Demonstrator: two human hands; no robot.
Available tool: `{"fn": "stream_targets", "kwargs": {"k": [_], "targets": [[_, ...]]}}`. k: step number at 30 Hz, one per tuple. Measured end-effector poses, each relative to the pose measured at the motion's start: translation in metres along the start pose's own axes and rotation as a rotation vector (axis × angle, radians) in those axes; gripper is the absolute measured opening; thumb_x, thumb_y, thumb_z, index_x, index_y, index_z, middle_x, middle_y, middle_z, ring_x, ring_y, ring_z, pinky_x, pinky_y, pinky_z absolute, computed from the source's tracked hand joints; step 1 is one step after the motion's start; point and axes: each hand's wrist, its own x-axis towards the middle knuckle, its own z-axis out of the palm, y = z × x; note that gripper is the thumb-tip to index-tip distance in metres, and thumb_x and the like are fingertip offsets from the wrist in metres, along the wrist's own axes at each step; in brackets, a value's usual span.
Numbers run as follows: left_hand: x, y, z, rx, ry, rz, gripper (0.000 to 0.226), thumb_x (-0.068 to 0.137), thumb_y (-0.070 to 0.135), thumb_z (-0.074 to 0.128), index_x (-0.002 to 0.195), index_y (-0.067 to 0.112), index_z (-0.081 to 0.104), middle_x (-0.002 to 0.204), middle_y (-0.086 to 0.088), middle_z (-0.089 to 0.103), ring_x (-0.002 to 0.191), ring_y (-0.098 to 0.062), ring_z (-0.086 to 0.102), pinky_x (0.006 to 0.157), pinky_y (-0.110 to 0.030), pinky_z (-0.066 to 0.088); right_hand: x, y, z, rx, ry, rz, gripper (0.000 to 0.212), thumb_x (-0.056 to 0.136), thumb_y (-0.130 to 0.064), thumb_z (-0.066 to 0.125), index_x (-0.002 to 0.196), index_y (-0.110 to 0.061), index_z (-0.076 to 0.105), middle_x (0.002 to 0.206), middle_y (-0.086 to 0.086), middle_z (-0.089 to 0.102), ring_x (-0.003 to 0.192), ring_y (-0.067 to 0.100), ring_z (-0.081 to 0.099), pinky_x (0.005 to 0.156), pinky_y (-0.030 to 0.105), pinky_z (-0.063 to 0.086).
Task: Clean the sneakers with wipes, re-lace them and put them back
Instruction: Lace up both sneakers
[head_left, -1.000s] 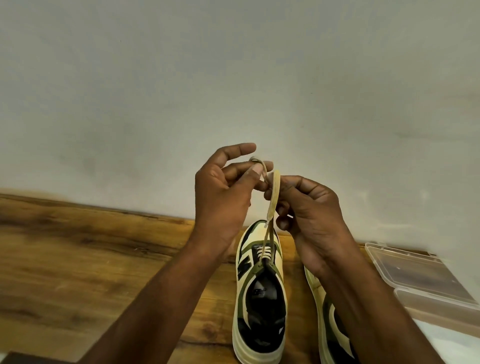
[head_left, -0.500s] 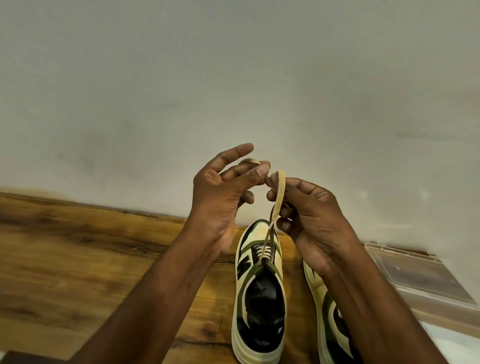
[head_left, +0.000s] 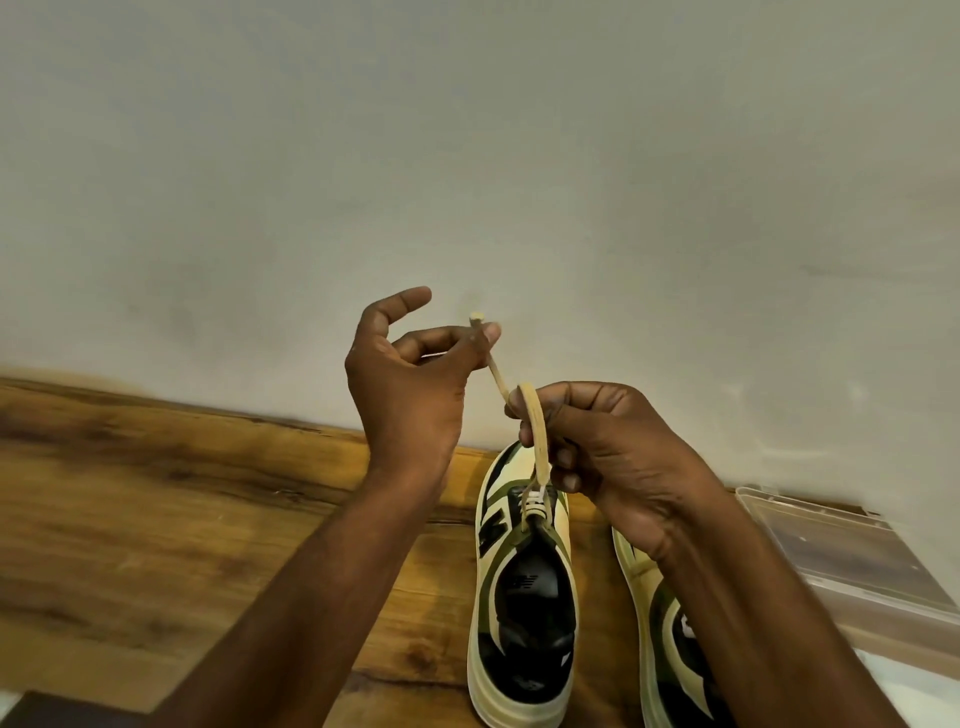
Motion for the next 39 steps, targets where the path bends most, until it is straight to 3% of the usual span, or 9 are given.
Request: {"fn": "stream_targets", "kwargs": {"k": [7,12,17,22,26,33,39], "targets": [[-0.001,0.005,0.001,-0.096,-0.106,0.001,0.018,0.082,0.013,0.086,0.099,0.011,0.079,0.087,0.0,0.081,0.075,-0.017,0.077,0.059,-0.024,0.051,-0.003,-0.013,-0.01,-0.031,0.108,-0.113,0.041,0.065,-0.038,0.08,0.094,-0.01,0.083,0.088,0.014,0.078,0.058,0.011,0.048,0.048,0.023,0.035],[-0.007,0.021,0.006,-0.134,-0.211,0.152,0.015,0.086,0.007,0.082,0.1,0.005,0.079,0.086,-0.004,0.079,0.072,-0.009,0.071,0.062,-0.016,0.051,-0.01,-0.03,-0.019,-0.023,0.242,-0.299,0.043,0.067,-0.039,0.078,0.097,-0.009,0.082,0.094,0.013,0.079,0.063,0.015,0.046,0.048,0.025,0.036],[-0.011,0.028,0.01,-0.042,-0.283,0.265,0.014,0.088,0.012,0.081,0.1,0.006,0.077,0.088,-0.003,0.08,0.081,-0.01,0.076,0.066,-0.013,0.052,-0.013,-0.034,-0.022,-0.057,0.332,-0.391,0.019,0.087,-0.027,0.08,0.097,-0.012,0.082,0.09,0.012,0.079,0.062,0.016,0.048,0.048,0.024,0.04],[-0.016,0.027,0.013,-0.01,-0.338,0.148,0.006,0.087,0.012,0.081,0.093,0.01,0.078,0.075,-0.002,0.078,0.064,-0.011,0.073,0.059,-0.015,0.052,-0.011,-0.029,-0.015,-0.08,0.444,-0.472,0.011,0.086,-0.026,0.082,0.089,-0.016,0.082,0.073,0.006,0.075,0.053,0.011,0.05,0.048,0.025,0.039],[-0.016,0.027,0.013,-0.014,-0.323,0.122,0.002,0.088,0.017,0.081,0.09,0.015,0.081,0.071,-0.001,0.075,0.058,-0.012,0.065,0.061,-0.022,0.054,-0.011,-0.027,-0.007,-0.121,0.423,-0.517,0.01,0.086,-0.024,0.081,0.092,-0.015,0.082,0.07,0.003,0.074,0.051,0.004,0.057,0.048,0.02,0.041],[-0.014,0.043,0.013,-0.056,-0.298,0.184,0.004,0.093,0.02,0.077,0.096,0.017,0.078,0.082,0.0,0.08,0.074,-0.016,0.077,0.062,-0.022,0.053,-0.02,-0.035,0.002,-0.127,0.364,-0.598,0.013,0.089,-0.019,0.079,0.1,-0.011,0.08,0.083,0.005,0.079,0.06,0.004,0.063,0.053,0.017,0.045],[-0.017,0.048,0.018,-0.112,-0.293,0.178,0.008,0.095,0.018,0.075,0.1,0.012,0.076,0.085,-0.002,0.08,0.079,-0.017,0.078,0.063,-0.021,0.053,-0.023,-0.039,0.001,-0.026,0.375,-0.545,0.012,0.09,-0.021,0.078,0.1,-0.013,0.08,0.089,0.007,0.079,0.059,0.015,0.052,0.05,0.026,0.042]]}}
